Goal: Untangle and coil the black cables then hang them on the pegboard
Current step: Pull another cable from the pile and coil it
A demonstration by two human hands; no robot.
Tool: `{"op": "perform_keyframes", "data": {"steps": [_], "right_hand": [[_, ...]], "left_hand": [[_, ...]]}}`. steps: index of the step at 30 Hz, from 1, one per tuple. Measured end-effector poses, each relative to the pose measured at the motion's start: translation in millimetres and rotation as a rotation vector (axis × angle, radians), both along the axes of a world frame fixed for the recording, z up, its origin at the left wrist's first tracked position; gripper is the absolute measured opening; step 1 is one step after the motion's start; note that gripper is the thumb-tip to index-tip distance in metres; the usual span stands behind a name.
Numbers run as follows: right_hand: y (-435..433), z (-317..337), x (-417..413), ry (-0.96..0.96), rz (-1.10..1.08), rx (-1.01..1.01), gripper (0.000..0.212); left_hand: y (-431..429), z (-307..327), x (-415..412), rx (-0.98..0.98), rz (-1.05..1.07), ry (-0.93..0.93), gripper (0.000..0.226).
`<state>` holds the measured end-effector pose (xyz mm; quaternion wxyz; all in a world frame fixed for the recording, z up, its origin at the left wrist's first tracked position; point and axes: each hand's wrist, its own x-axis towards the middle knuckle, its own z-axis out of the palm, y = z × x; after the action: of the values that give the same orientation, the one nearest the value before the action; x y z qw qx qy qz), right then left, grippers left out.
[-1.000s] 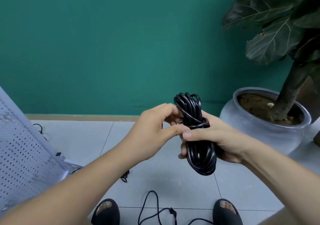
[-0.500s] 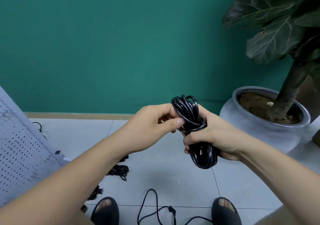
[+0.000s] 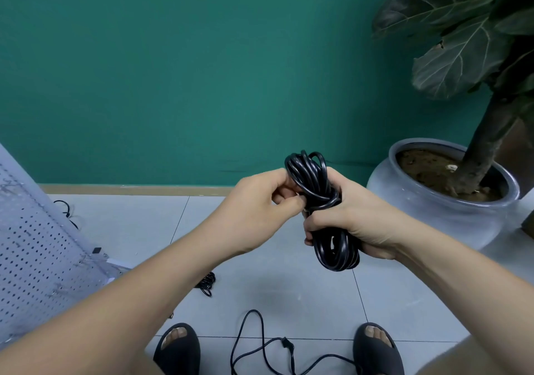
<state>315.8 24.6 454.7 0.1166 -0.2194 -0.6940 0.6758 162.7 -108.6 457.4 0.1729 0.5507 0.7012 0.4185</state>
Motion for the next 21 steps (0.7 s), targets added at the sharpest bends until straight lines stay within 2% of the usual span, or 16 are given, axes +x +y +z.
{"op": "perform_keyframes", "data": {"steps": [3, 7, 11, 16, 18, 21], "right_hand": [[-2, 1, 0, -0.005, 0.002, 0.011, 0.063], [-8, -3, -4, 0.008, -0.095, 0.121, 0.061], [-7, -1, -3, -0.01, -0.16, 0.19, 0.057], [0, 6, 4, -0.068, -0.12, 0.025, 0.046], [-1, 6, 4, -0.077, -0.15, 0.089, 0.046], [-5, 2, 0, -0.044, -0.248, 0.204, 0.048]], "left_hand": [[1, 3, 5, 0.01, -0.003, 0.077, 0.007], [1, 6, 12, 0.013, 0.042, 0.149, 0.004], [0, 8, 13, 0.009, 0.04, 0.149, 0.011], [-3, 6, 9, -0.028, 0.12, 0.186, 0.01], [-5, 8, 8, -0.038, 0.136, 0.216, 0.009], [-5, 8, 11, -0.029, 0.149, 0.16, 0.009]]}}
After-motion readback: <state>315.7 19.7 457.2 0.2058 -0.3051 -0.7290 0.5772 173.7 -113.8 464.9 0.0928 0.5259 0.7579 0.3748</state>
